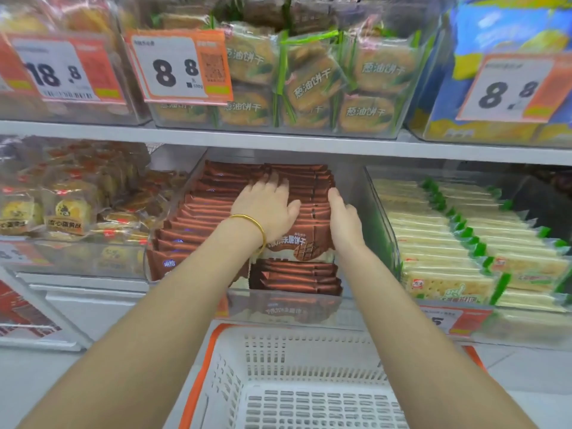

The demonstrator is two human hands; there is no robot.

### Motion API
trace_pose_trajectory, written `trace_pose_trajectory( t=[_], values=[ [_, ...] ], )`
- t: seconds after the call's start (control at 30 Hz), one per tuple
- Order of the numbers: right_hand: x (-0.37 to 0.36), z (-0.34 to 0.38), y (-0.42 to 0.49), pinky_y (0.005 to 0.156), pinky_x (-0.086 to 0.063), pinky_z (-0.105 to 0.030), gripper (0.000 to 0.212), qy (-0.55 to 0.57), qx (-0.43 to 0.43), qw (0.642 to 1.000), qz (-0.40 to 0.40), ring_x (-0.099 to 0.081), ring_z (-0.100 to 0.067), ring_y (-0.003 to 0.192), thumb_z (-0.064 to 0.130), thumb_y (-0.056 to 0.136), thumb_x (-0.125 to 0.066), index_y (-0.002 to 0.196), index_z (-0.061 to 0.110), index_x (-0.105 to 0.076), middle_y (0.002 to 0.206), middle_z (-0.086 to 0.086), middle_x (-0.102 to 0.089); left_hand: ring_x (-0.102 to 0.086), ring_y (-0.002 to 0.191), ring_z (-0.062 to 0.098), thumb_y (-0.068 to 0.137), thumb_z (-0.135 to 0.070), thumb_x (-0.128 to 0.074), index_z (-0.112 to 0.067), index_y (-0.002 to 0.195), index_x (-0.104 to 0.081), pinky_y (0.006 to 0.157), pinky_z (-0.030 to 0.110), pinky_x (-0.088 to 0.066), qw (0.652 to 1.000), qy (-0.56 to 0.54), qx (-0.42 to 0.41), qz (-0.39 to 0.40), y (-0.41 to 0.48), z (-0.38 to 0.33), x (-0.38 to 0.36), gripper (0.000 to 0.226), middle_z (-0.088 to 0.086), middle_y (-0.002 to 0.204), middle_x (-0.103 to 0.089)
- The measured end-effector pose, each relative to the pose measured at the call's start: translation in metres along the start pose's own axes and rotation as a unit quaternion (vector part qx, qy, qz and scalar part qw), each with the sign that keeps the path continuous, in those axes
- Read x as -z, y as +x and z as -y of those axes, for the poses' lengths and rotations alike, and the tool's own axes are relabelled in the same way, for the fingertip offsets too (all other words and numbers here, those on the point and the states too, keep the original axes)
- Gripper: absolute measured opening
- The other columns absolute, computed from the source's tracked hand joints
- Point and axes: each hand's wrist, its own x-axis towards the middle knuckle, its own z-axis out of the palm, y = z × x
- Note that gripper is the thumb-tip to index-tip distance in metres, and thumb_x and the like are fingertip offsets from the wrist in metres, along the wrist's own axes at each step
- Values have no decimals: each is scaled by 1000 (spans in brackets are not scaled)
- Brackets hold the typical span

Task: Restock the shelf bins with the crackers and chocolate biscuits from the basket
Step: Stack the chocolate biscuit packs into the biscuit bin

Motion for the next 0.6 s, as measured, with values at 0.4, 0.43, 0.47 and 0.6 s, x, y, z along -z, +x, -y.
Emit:
trace_pose_trajectory(
  t=[0.4,0.43,0.47,0.6],
  values=[
    [1,-2,43,94,-48,-49,85,111,-18,994,11,-64,-28,102,74,55,-42,120,24,-61,115,-6,-66,-3,146,24,92,-63,-21,-12,151,-6,119,41,-6,996,24,-47,71,-15,-16,-1,79,10,159,-6],
    [0,3,42,92,-50,-49,78,109,-28,993,19,-66,-29,97,72,60,-42,115,22,-64,111,-8,-68,-1,146,24,88,-68,-28,-13,151,-1,119,40,-4,993,21,-62,95,-18,-16,1,88,10,159,-2],
    [1,7,39,87,-53,-46,66,109,-44,993,30,-68,-29,90,68,70,-43,108,19,-67,105,-10,-70,1,146,24,84,-70,-39,-12,151,3,119,40,-3,991,32,-74,110,-20,-15,2,98,10,159,2],
    [2,5,43,69,-56,-36,47,136,-72,984,95,-70,-28,74,49,93,-41,94,12,-71,86,-13,-72,1,146,25,83,-36,-68,-9,148,13,119,37,-3,988,115,-75,68,-24,-13,-9,108,11,158,5]
  ],
)
